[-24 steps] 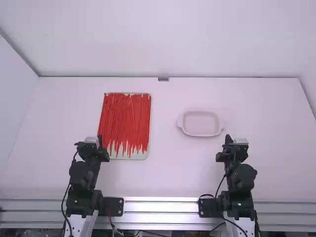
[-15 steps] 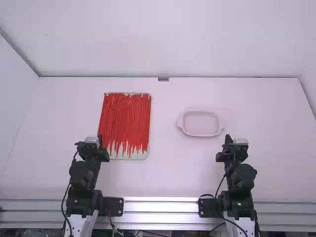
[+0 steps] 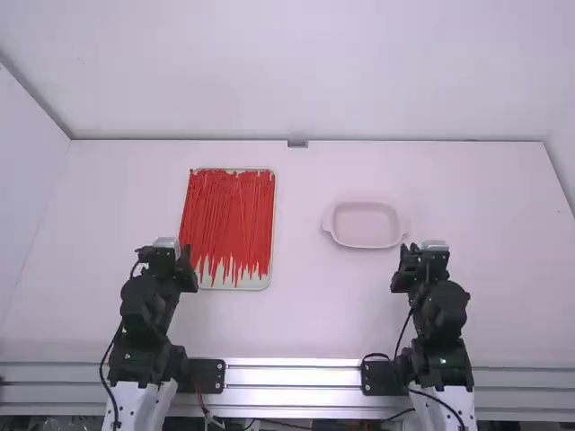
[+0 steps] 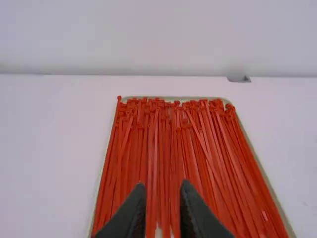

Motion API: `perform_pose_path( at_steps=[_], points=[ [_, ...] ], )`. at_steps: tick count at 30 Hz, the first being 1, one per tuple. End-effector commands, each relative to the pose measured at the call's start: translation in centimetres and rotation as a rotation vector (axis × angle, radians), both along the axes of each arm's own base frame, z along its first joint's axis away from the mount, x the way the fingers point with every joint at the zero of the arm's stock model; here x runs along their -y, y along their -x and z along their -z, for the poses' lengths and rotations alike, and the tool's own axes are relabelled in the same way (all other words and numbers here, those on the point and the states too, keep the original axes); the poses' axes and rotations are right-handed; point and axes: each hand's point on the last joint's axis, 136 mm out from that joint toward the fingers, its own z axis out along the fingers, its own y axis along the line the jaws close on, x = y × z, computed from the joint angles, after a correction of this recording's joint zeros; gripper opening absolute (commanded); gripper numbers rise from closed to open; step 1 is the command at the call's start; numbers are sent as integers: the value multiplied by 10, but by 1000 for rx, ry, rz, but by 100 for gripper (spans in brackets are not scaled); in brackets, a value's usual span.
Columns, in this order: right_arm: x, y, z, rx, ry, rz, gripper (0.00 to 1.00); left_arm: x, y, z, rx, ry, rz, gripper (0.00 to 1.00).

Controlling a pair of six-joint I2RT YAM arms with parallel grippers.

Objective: Fasten the cable tie

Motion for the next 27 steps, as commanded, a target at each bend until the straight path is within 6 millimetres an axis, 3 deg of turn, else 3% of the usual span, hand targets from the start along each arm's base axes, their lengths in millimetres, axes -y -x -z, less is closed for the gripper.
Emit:
perform_pose_path(
  at_steps=[1, 21, 27],
  points=[
    [-6, -3, -13, -29, -45, -17, 23, 7, -3, -13, -20, 0, 42, 23],
    [-63, -21, 16, -569, -56, -247, 62, 28, -35, -8, -513, 156, 108, 62],
    [-82, -12, 26, -756, -82, -305, 72, 28, -43, 0, -650, 179, 91, 72]
  ],
)
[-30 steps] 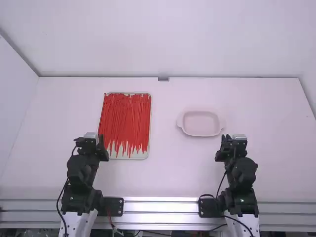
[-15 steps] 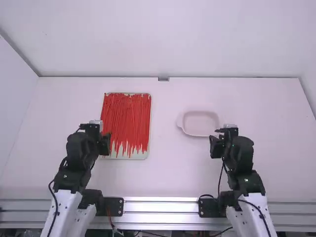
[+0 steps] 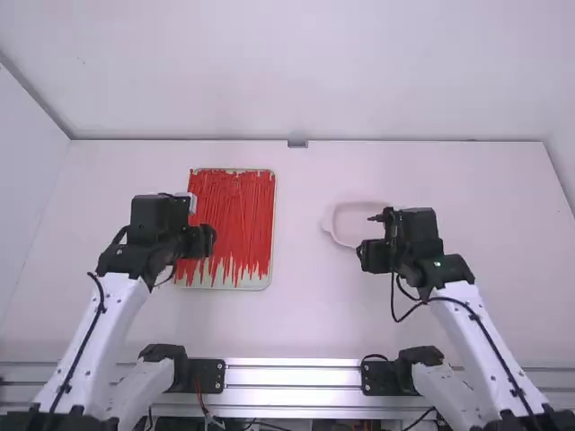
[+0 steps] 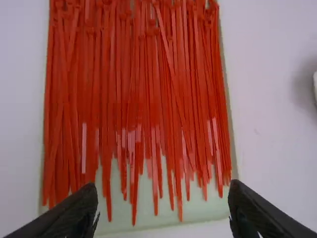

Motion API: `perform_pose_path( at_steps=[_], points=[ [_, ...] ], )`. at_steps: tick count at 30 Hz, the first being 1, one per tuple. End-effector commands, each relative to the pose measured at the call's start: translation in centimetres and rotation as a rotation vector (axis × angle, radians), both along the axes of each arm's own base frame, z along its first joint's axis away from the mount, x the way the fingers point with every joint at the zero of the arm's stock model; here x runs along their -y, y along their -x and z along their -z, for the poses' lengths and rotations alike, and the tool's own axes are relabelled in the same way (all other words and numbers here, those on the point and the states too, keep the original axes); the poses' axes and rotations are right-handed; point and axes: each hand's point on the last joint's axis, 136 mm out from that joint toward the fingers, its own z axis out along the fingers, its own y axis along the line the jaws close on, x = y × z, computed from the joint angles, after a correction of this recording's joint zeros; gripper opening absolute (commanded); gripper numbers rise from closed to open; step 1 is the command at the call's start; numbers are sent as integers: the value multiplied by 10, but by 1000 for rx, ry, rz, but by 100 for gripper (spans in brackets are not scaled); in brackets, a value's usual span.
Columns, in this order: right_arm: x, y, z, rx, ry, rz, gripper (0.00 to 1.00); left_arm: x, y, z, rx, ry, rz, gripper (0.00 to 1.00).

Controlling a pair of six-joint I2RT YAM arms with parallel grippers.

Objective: Fasten the cable tie

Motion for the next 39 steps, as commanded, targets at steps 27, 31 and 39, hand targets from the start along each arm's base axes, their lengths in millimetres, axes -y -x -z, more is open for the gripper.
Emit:
perform_pose_path(
  at_steps=[27, 31, 39],
  points=[
    [-85, 5, -32, -194, -34, -241, 100, 8, -65, -9, -213, 46, 18, 99],
    [-84, -11, -42, -129, -61, -210, 100, 5, -94, -28, -123, 46, 12, 99],
    [-72, -30, -47, -93, -88, -135, 100, 1, -156, -35, -121, 17, -1, 99]
  ],
)
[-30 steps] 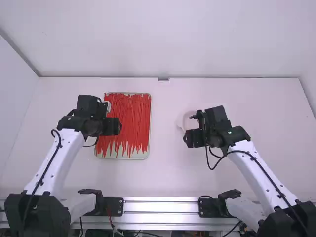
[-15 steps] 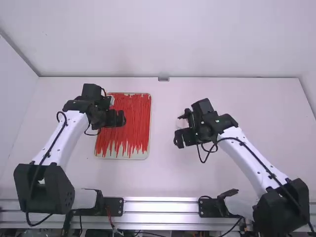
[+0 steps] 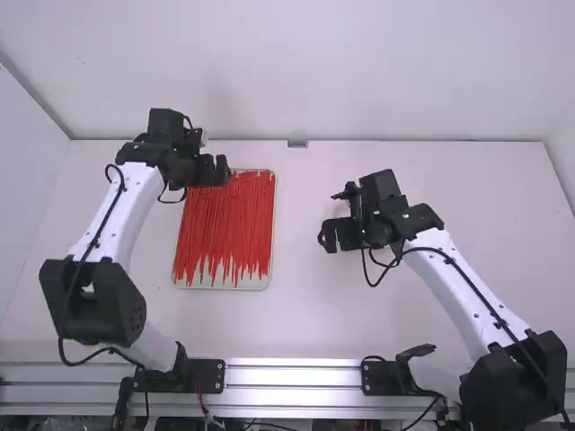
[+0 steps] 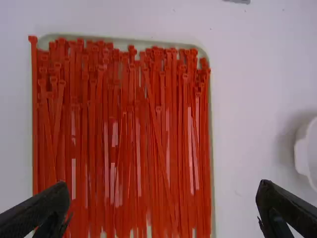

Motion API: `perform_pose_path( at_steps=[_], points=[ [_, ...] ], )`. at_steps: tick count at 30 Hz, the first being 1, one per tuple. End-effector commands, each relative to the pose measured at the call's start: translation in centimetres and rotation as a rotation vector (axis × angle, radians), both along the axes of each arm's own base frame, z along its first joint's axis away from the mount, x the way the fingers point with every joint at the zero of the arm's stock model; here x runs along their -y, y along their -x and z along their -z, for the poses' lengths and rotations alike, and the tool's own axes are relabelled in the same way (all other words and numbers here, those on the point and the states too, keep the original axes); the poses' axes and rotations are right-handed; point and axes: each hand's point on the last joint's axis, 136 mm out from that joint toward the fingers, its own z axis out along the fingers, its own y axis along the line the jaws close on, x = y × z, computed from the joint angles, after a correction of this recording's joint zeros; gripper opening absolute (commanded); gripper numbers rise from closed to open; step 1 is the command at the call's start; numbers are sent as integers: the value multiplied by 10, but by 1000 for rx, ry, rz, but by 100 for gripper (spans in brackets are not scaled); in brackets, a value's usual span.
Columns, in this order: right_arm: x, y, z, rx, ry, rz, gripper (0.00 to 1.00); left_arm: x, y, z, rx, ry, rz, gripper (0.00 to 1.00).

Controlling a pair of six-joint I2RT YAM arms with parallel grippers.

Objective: Fasten the cable tie

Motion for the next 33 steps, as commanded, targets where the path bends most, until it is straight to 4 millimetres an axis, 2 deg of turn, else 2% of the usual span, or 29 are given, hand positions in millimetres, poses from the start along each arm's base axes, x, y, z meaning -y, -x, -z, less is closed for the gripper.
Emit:
perform_pose_path(
  at_steps=[1, 6, 10, 11, 14, 15, 18, 22, 25, 29, 33],
  points=[
    [1, -8, -16, 44, -23, 19, 100, -2, -22, 4, -14, -18, -2, 99],
    [5, -8, -16, 38, -21, 32, 100, -2, -57, 17, -24, -8, -18, 99],
    [6, -7, -15, 32, -16, 31, 100, 3, -80, 41, -29, 26, -19, 99],
    [6, -7, -15, 32, -16, 31, 100, 4, -81, 43, -29, 30, -16, 99],
    [5, -6, -15, 32, -13, 25, 100, 15, -92, 66, -44, 64, -9, 99],
    [5, -6, -15, 31, -13, 25, 100, 15, -93, 67, -45, 64, -8, 100],
    [7, -5, -14, 22, -11, 32, 100, 27, -100, 94, -67, 63, 12, 98],
    [7, -5, -14, 23, -12, 32, 100, 41, -103, 116, -86, 55, 35, 95],
    [7, -5, -14, 21, -12, 32, 98, 40, -107, 137, -106, -7, -27, 93],
    [8, -3, -13, 11, -7, 32, 100, 38, -110, 148, -105, -56, -68, 88],
    [9, 0, -11, -1, -1, 33, 100, 30, -116, 156, -98, -70, -121, 74]
  ],
)
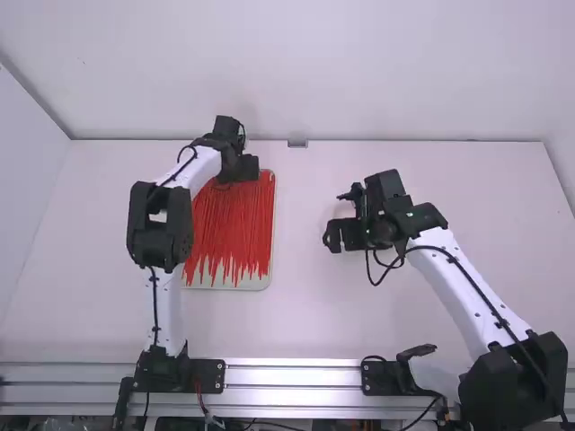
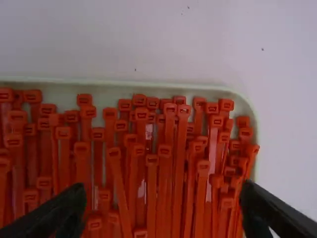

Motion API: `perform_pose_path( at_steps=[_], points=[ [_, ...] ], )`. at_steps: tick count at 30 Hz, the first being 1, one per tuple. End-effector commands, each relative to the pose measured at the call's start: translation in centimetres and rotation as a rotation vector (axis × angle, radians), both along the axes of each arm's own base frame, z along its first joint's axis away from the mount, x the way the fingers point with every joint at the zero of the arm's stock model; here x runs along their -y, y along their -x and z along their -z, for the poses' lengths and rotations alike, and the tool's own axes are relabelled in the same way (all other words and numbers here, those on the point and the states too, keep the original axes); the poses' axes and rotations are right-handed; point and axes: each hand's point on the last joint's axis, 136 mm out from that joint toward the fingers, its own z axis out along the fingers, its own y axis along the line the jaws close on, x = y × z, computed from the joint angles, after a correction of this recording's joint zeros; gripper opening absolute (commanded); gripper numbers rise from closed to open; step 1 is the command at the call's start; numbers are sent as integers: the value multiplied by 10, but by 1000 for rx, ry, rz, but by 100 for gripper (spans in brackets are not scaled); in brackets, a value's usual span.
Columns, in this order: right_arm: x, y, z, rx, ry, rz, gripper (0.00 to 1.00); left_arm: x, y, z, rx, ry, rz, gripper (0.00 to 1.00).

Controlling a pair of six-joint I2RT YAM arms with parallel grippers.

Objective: Fasten the cable tie

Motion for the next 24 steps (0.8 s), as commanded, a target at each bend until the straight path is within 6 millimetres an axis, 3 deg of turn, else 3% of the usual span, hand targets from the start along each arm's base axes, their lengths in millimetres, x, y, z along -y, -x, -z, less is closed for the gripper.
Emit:
perform_pose_path(
  at_steps=[1, 7, 10, 24],
  points=[
    [-1, -4, -15, 43, -11, -5, 100, -17, -5, 13, -13, -31, -81, 72],
    [0, -2, -14, 36, -4, -11, 100, -21, -11, 19, -3, -43, -124, 56],
    [1, -2, -14, 35, -1, -14, 100, -22, -13, 19, 6, -44, -126, 43],
    [2, -2, -13, 36, 4, -11, 100, -26, -10, 29, 5, -53, -159, 37]
  ],
)
